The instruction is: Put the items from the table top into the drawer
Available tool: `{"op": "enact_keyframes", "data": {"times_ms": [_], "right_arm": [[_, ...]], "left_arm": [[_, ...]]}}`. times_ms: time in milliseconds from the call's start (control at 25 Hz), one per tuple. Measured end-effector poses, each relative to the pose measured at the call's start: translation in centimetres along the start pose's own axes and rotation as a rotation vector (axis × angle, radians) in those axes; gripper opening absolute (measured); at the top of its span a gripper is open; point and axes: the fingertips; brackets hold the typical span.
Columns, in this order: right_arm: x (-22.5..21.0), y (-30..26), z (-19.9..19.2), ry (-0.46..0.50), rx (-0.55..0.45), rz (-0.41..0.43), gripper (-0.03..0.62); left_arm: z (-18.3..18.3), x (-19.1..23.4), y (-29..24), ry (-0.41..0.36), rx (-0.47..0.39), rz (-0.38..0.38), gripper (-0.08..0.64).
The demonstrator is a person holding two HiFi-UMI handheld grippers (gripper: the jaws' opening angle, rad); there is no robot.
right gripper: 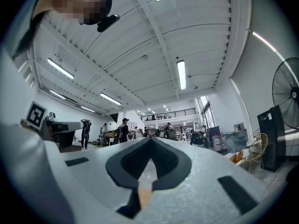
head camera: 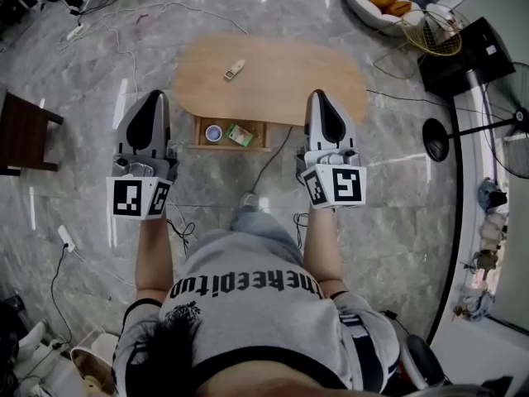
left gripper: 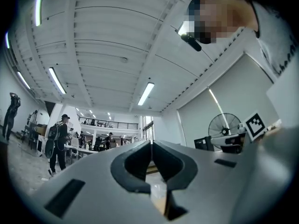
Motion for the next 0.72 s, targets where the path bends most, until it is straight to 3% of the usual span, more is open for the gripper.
{"op": "enact_keyframes", "data": {"times_ms": [320,720], "right_arm": [[-3.1,-3.3,-0.9,-0.030,0.007,0.006,0.000],[-2.8,-7.1,-2.3,-0.015,0.026,-0.017,0.000]], "left_arm": [[-1.2,-0.3,-4.8,-0.004,0.017,-0.012,0.014],[-3.6,2.7,-8.8,0.031,0.020,-0.056,0.014]]}}
Point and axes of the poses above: the fingertips, and each gripper's own axes: y backward along the fingers, x to its left, z out of its top, and after that the axes turned 12 degrees about -z, right-handed
